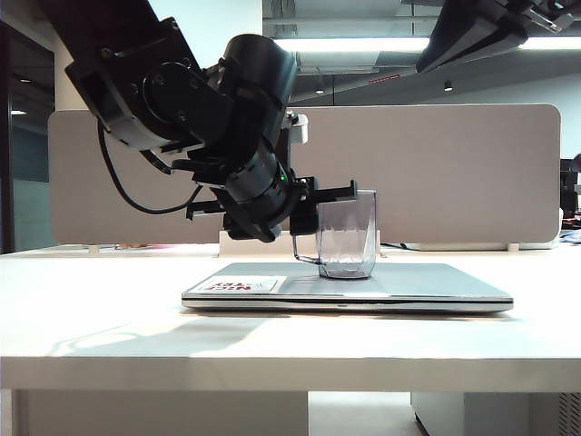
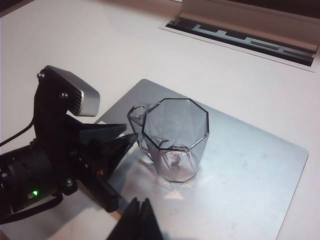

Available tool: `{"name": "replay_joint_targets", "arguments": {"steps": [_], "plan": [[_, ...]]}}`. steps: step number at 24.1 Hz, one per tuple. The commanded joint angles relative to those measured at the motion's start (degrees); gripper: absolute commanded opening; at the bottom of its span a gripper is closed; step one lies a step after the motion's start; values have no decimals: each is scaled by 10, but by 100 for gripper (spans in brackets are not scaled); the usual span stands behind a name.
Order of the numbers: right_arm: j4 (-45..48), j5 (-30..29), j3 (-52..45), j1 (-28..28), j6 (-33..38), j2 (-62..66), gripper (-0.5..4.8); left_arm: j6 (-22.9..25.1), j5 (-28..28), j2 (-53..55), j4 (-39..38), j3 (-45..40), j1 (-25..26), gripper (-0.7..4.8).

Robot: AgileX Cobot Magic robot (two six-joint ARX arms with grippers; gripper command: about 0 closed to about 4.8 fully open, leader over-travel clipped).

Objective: Pick up the water cup and place it on the left side of the laptop.

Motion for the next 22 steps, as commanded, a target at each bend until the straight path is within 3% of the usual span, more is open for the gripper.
{"name": "replay_joint_targets", "arguments": {"steps": [1, 16, 22], "plan": [[10, -2, 2, 0, 0, -2, -2, -2, 39, -3, 40, 2, 4, 121], [12, -2, 2, 0, 1, -2, -2, -1, 89, 5, 71, 3, 43, 120], [12, -2, 2, 0, 3, -2, -2, 0, 102, 17, 75, 16, 48, 88]]}}
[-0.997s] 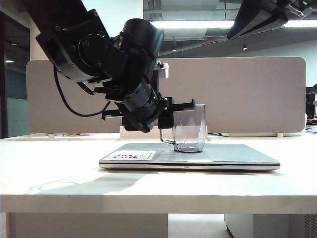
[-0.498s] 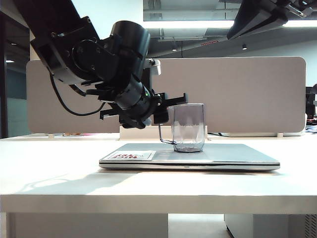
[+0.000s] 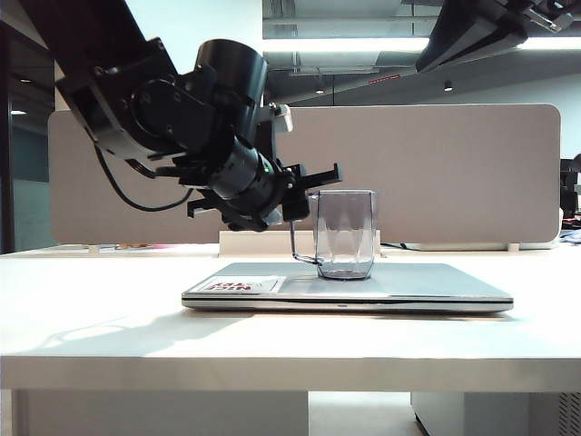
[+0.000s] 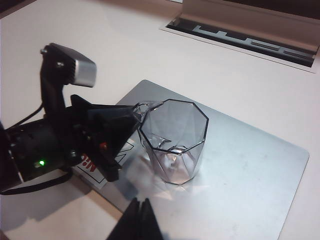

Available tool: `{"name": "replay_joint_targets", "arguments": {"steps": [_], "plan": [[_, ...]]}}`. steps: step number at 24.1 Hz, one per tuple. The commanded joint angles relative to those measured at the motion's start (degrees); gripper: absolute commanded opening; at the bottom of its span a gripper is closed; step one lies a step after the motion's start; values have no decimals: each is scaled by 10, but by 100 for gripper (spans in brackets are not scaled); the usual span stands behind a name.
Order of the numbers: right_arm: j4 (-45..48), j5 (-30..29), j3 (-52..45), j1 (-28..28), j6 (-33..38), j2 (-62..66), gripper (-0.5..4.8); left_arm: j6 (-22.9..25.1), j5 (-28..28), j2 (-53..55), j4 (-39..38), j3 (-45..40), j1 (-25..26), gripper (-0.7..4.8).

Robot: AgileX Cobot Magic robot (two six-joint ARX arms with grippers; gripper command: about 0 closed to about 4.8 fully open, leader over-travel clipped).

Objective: Pick up the water cup and place it on the left side of the laptop.

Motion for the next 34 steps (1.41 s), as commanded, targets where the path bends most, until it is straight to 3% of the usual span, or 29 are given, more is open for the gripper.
{"name": "replay_joint_targets", "arguments": {"steps": [1, 26, 30, 34], "plan": [[10, -2, 2, 0, 2, -2, -2, 0, 19, 7, 7, 10, 2, 71], [9, -1, 2, 0, 2, -2, -2, 22, 31, 36, 44, 29, 4, -6], [9, -1, 2, 0, 2, -2, -2, 65, 53, 10, -17, 29, 6, -6], [9, -1, 2, 0, 2, -2, -2, 66, 59, -54, -92, 29, 24, -6]]}}
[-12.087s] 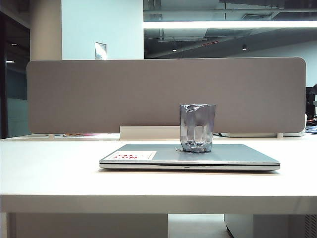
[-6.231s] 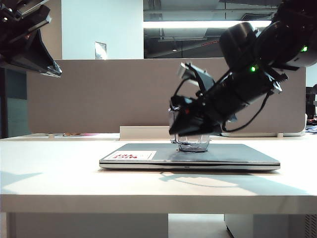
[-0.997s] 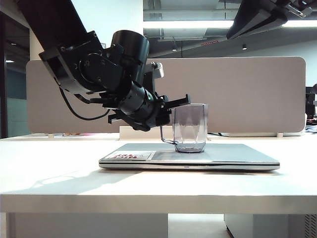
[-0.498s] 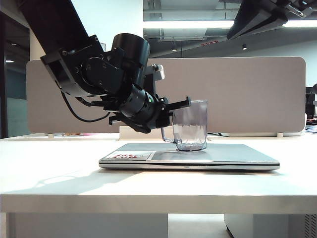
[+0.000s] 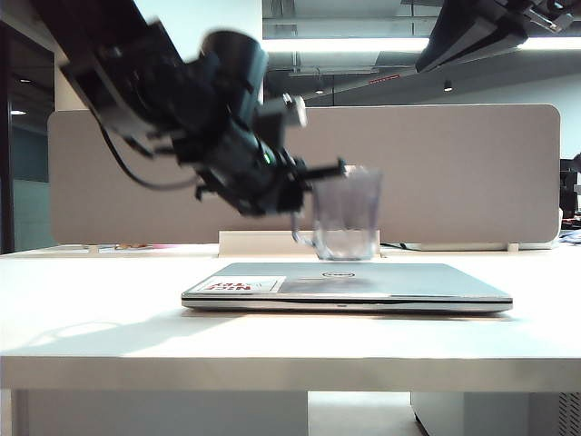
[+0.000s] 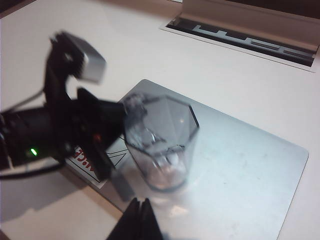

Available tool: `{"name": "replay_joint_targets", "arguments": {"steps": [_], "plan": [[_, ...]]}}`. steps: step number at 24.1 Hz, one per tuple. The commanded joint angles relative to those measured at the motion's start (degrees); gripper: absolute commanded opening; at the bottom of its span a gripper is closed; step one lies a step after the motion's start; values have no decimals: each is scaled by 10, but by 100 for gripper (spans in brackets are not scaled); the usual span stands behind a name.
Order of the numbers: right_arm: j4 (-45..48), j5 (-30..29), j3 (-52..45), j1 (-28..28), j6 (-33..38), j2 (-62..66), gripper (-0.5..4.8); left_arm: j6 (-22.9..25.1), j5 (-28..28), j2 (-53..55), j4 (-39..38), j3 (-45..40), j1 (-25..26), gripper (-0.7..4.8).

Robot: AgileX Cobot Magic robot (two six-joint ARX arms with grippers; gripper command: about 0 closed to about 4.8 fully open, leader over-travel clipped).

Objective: Pick up the water cup and place it on the left side of the laptop.

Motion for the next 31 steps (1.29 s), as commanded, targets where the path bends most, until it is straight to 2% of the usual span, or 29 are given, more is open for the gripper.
{"name": "replay_joint_targets", "arguments": {"steps": [1, 9, 12, 18, 24, 31], "plan": [[9, -1, 2, 0, 2, -2, -2, 1, 2, -44, -37, 4, 16, -6], [10, -1, 2, 0, 6, -2, -2, 1, 2, -124, -157, 3, 79, -6], [10, -1, 2, 0, 6, -2, -2, 1, 2, -136, -180, 2, 103, -6], [9, -1, 2, 0, 7, -3, -2, 21, 21, -139, -182, -26, 143, -6], [9, -1, 2, 0, 10, -3, -2, 11, 24, -140, -179, -47, 188, -6], [10, -1, 2, 0, 10, -2, -2, 10, 21, -139, -157, -64, 205, -6]]}}
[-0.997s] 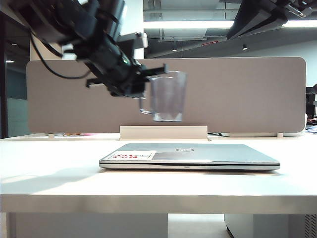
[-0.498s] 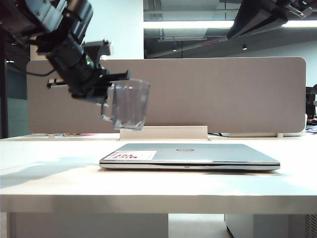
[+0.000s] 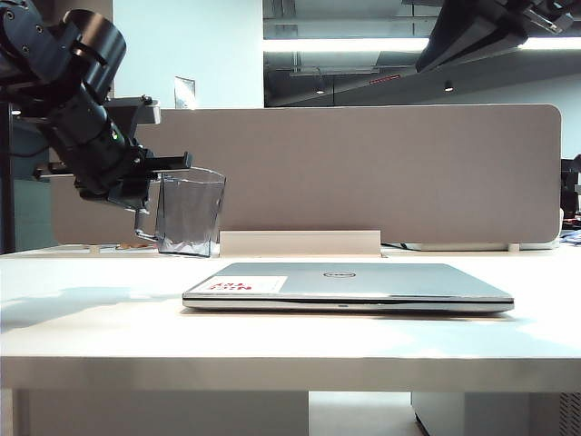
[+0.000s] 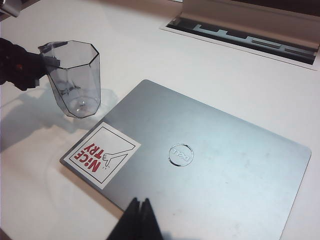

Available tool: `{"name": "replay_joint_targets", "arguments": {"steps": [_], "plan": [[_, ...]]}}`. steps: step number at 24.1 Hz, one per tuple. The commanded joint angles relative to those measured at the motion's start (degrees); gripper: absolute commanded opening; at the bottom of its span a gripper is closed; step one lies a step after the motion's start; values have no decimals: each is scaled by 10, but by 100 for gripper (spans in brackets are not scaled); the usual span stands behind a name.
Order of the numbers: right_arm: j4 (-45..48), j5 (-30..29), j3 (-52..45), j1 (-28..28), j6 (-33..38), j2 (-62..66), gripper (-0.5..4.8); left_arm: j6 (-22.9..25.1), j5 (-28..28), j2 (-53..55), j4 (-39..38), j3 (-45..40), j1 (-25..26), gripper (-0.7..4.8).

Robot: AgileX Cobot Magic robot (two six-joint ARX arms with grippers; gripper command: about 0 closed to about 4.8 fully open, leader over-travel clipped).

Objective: Pick up the water cup and place it on the left side of the laptop.

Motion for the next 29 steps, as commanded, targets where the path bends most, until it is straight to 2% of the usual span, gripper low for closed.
{"name": "replay_joint_targets", "arguments": {"steps": [1, 4, 13, 16, 29], "plan": [[10, -1, 2, 0, 2, -2, -2, -3, -3, -3, 29, -6, 1, -6], [10, -1, 2, 0, 2, -2, -2, -3, -4, -3, 92, -33, 1, -6], [10, -1, 2, 0, 2, -2, -2, -4, -5, 0, 100, -70, 28, -6], [10, -1, 2, 0, 3, -2, -2, -14, 9, 1, 141, -94, 38, -6], [10, -1, 2, 0, 5, -2, -2, -2, 11, 32, 168, -105, 40, -6]]}}
